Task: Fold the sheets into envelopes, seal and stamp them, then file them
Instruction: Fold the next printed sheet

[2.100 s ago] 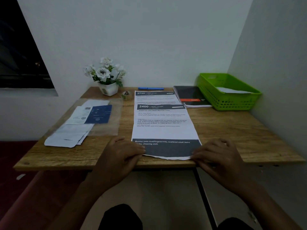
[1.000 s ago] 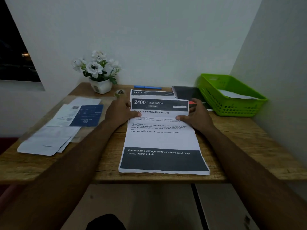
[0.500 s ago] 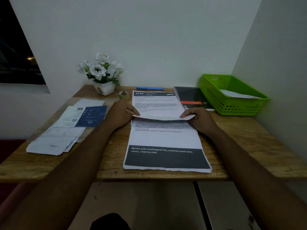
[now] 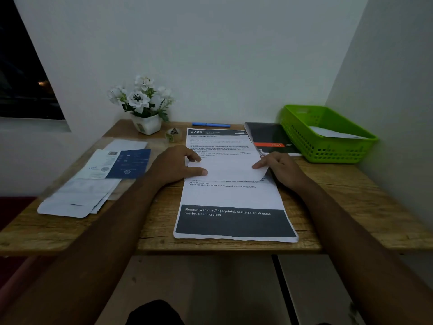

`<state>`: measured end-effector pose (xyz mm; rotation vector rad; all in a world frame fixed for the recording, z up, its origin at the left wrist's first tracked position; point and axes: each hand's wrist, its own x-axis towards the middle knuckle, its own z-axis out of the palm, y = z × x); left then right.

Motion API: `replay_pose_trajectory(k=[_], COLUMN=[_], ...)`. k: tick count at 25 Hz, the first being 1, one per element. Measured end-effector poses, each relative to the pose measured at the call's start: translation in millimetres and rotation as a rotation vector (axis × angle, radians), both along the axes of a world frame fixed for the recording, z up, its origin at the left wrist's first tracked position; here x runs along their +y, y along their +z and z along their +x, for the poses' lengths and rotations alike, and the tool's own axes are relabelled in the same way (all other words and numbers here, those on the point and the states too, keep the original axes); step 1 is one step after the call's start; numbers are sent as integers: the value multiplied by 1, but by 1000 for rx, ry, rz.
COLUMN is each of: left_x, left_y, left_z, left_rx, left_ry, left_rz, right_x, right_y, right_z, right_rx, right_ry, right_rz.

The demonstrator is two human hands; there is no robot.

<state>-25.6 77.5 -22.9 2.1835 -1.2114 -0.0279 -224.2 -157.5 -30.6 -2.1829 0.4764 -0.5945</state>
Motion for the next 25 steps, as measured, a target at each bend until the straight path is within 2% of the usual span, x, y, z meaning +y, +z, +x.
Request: replay_pose_trajectory(k=[15,20,25], left_x=[-1,-2,1], left_y=[-2,1,5], left_z=[1,0,-3], left_rx=[17,12,99], left_ry=[-37,-79,-143], left_rz=[-69,-114,-126], right_x=[4,5,7], right_y=[4,5,6], right_z=[-6,-8,-9], right_rx=[167,193,149], right_ry=[-22,-43,-59], right_rz=[-201,-208,-162])
